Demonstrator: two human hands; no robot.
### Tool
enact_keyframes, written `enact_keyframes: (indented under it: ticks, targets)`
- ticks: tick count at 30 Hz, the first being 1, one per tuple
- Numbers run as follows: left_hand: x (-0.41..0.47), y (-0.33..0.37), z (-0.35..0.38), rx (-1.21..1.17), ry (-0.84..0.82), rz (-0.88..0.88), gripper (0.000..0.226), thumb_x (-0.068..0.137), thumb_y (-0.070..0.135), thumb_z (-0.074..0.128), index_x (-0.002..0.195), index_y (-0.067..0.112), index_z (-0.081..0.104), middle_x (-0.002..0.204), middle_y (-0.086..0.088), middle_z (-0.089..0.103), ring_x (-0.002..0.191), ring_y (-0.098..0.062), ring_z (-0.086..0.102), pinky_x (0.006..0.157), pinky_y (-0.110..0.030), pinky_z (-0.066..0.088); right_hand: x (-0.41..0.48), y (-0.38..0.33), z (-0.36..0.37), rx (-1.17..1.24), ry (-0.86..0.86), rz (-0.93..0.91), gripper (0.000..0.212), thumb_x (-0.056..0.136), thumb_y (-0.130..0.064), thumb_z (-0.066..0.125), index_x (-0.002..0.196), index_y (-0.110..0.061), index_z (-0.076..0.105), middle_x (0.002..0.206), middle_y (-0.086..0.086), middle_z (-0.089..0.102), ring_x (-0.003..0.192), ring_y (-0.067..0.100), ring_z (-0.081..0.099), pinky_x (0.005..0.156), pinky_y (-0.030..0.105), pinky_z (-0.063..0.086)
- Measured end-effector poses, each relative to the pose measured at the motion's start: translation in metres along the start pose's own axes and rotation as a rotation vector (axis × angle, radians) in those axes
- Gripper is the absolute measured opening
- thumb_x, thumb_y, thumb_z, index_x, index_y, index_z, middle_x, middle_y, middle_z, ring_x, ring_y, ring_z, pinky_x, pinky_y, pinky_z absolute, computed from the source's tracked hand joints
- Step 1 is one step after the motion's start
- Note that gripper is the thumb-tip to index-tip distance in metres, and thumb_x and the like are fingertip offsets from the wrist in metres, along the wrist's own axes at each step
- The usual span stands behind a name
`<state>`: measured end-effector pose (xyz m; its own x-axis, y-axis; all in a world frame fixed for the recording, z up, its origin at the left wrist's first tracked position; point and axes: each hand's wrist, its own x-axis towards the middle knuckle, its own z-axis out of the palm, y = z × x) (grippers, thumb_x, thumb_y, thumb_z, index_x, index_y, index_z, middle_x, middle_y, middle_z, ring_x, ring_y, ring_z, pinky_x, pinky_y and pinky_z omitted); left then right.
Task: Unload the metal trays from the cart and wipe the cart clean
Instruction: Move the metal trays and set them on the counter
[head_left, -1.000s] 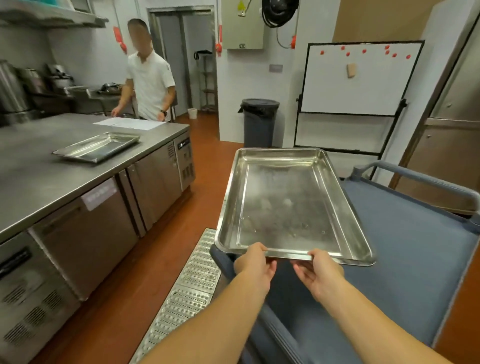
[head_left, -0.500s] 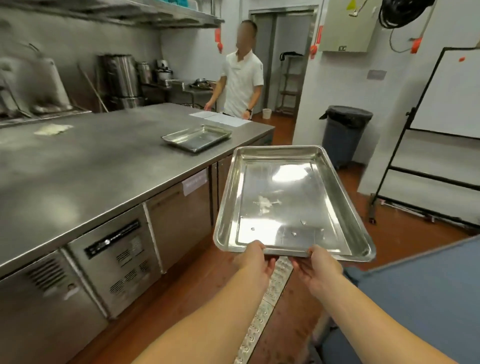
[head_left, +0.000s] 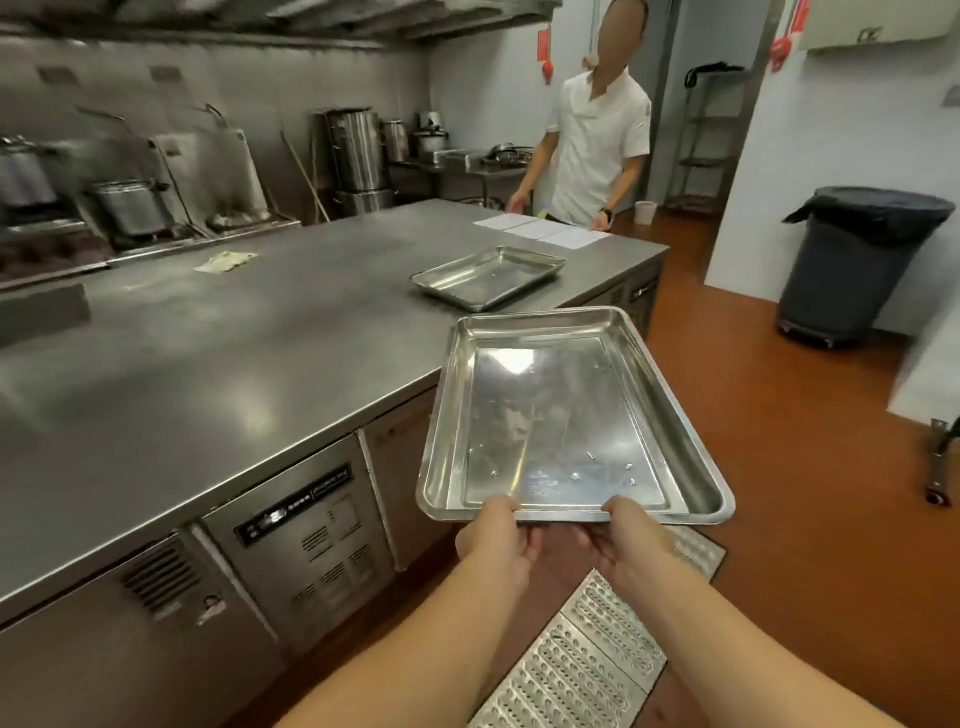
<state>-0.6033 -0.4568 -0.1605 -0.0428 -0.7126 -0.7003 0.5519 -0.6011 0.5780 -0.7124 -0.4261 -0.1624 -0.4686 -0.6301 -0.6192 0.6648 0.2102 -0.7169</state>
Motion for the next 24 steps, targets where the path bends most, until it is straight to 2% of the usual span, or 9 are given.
enact_keyframes:
  ticks: [3,5,7,9,16,19,24]
  targets:
    - [0.035,0.016,0.038,-0.028,0.034,0.014,0.02,0.079,-0.002,0.055,0.099,-0.001,0.057,0.095,-0.026,0.066,0.087,-0.034,0.064,0.048,-0.028,0.05,0.044,-0.029,0.026,-0.022,-0.002,0.011,0.02,0.086,0.0,0.044,0.098,0.006,0.057,0.08,0.023,0.068,0.043,0.022,0.063,0.033,0.02,0.046]
    - [0.056,0.028,0.061,-0.046,0.038,0.02,0.019,0.079,-0.003,0.055,0.097,-0.001,0.057,0.091,-0.024,0.065,0.085,-0.033,0.063,0.05,-0.029,0.05,0.068,-0.048,0.044,-0.048,-0.035,0.025,0.013,0.087,-0.001,0.044,0.086,0.0,0.056,0.066,0.016,0.066,0.042,0.021,0.062,0.034,0.018,0.046]
    - [0.076,0.042,0.082,-0.078,0.07,0.028,0.015,0.079,-0.004,0.055,0.094,0.0,0.056,0.089,-0.023,0.067,0.086,-0.036,0.067,0.049,-0.028,0.05,0.091,-0.064,0.062,-0.065,-0.036,0.03,0.01,0.086,-0.002,0.045,0.085,-0.001,0.055,0.071,0.018,0.066,0.049,0.023,0.063,0.036,0.019,0.048]
    - [0.095,0.055,0.1,-0.106,0.075,0.032,0.014,0.08,-0.004,0.054,0.093,0.0,0.055,0.09,-0.025,0.068,0.088,-0.037,0.069,0.047,-0.028,0.05,0.114,-0.078,0.079,-0.088,-0.037,0.031,0.008,0.084,-0.001,0.047,0.084,-0.001,0.055,0.074,0.019,0.067,0.045,0.023,0.064,0.038,0.021,0.049]
    - [0.178,0.104,0.166,-0.17,0.086,0.06,0.01,0.08,-0.005,0.055,0.089,-0.003,0.056,0.076,-0.022,0.069,0.076,-0.035,0.07,0.047,-0.028,0.052,0.211,-0.119,0.147,-0.125,-0.066,0.031,0.01,0.083,-0.002,0.048,0.085,0.0,0.058,0.077,0.019,0.069,0.049,0.024,0.067,0.038,0.021,0.049]
    - [0.226,0.131,0.195,-0.187,0.101,0.048,0.011,0.08,-0.004,0.056,0.09,-0.004,0.056,0.084,-0.025,0.069,0.081,-0.036,0.07,0.05,-0.03,0.052,0.26,-0.137,0.184,-0.146,-0.056,0.024,0.009,0.083,-0.003,0.05,0.086,-0.001,0.057,0.075,0.017,0.068,0.042,0.02,0.066,0.035,0.019,0.047]
    - [0.305,0.179,0.241,-0.214,0.134,0.019,0.019,0.079,-0.004,0.056,0.097,-0.006,0.058,0.088,-0.025,0.07,0.084,-0.035,0.07,0.049,-0.028,0.051,0.337,-0.166,0.251,-0.182,-0.03,0.041,0.011,0.081,-0.001,0.051,0.089,-0.003,0.057,0.077,0.013,0.069,0.048,0.023,0.069,0.032,0.015,0.039]
